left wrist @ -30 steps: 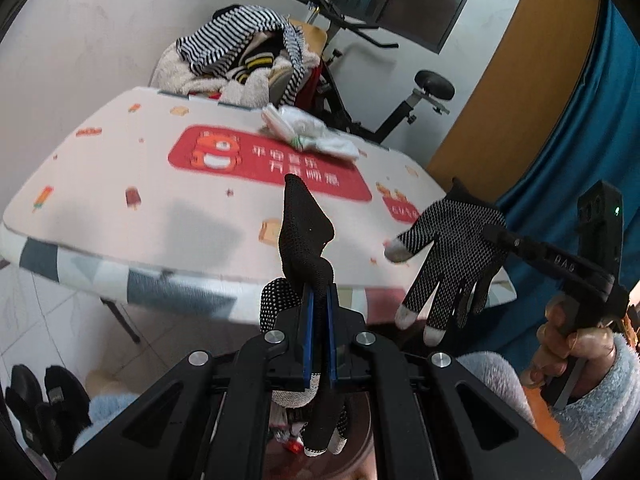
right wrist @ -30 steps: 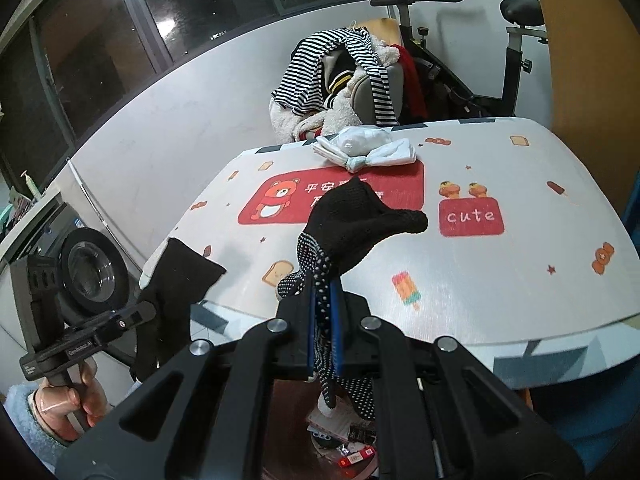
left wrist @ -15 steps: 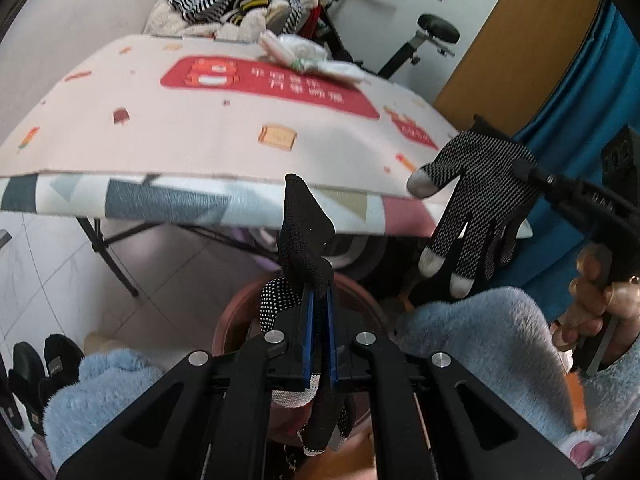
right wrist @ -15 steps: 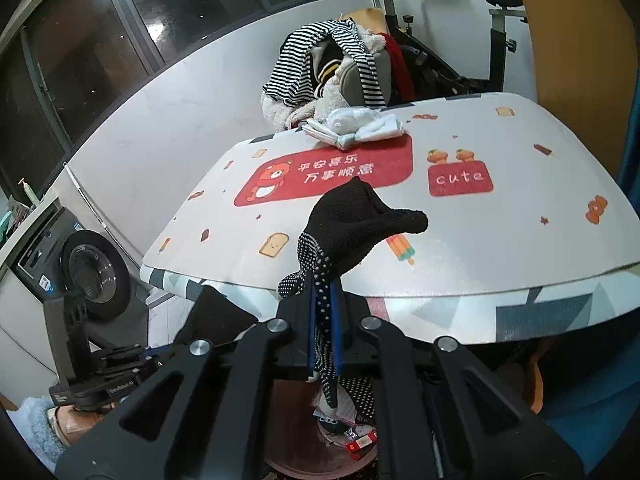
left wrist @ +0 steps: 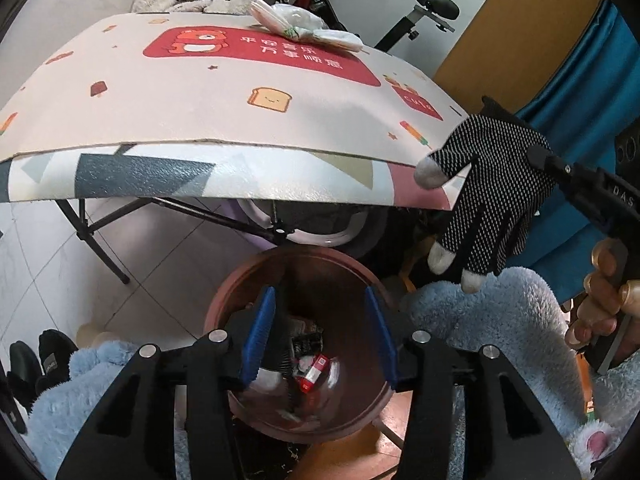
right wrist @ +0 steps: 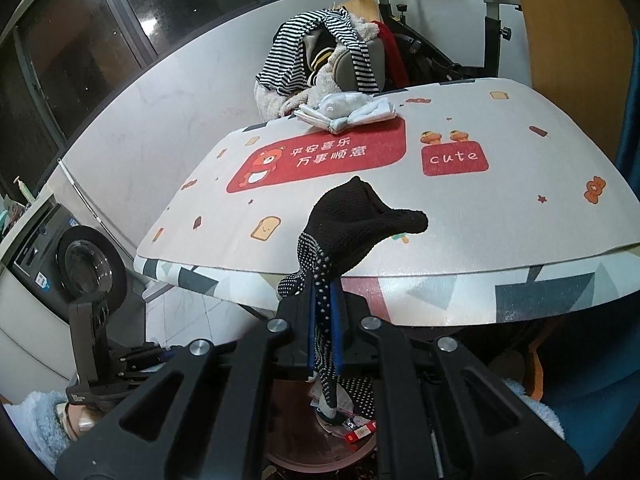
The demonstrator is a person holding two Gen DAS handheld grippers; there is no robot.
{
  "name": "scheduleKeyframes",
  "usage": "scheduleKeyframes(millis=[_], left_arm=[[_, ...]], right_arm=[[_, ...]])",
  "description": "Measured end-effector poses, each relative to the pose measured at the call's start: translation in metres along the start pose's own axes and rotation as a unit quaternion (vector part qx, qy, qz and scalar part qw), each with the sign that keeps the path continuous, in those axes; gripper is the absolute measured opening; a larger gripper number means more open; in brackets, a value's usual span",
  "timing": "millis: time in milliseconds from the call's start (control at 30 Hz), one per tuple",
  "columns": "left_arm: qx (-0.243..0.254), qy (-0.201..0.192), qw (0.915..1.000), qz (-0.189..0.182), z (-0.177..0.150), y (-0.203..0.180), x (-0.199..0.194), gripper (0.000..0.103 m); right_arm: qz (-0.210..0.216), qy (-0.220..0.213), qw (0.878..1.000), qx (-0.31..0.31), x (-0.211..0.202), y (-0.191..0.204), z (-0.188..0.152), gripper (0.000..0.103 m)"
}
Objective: Collect trash
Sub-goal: 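Carry both gloves over the bin and open the left tool to drop its glove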
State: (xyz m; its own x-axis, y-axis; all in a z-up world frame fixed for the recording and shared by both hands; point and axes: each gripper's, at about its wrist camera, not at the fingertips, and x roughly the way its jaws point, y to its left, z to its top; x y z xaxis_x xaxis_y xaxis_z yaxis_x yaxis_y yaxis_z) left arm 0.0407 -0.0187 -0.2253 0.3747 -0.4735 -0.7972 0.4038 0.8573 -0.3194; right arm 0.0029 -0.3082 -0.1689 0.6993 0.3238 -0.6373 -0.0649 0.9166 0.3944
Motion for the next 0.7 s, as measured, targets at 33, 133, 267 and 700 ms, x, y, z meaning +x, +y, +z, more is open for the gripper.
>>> scheduleKeyframes(millis=[33, 133, 267, 700], left_arm=[[0.001, -0.004, 1.0, 0.004, 0.0, 0.0, -0.001, 0.046], [0.001, -0.027, 0.9995, 0.018, 0.002, 0.004, -0.012, 0.053], [0.007, -0.074, 0.9959, 0.052, 0.004, 0.007, -0.033, 0.07], [0.014, -0.177, 0.977, 0.119, -0.009, 0.02, -0.075, 0.092]], right_arm=[[0.0, 0.001, 1.0, 0.001, 0.001, 0.0, -0.001, 0.01], [0.001, 0.005, 1.0, 0.003, 0.003, -0.001, -0.004, 0.01], [0.001, 0.016, 1.0, -0.004, 0.01, 0.004, -0.012, 0.01], [0.035, 0.088, 0.995, -0.017, 0.07, 0.025, -0.071, 0.01]])
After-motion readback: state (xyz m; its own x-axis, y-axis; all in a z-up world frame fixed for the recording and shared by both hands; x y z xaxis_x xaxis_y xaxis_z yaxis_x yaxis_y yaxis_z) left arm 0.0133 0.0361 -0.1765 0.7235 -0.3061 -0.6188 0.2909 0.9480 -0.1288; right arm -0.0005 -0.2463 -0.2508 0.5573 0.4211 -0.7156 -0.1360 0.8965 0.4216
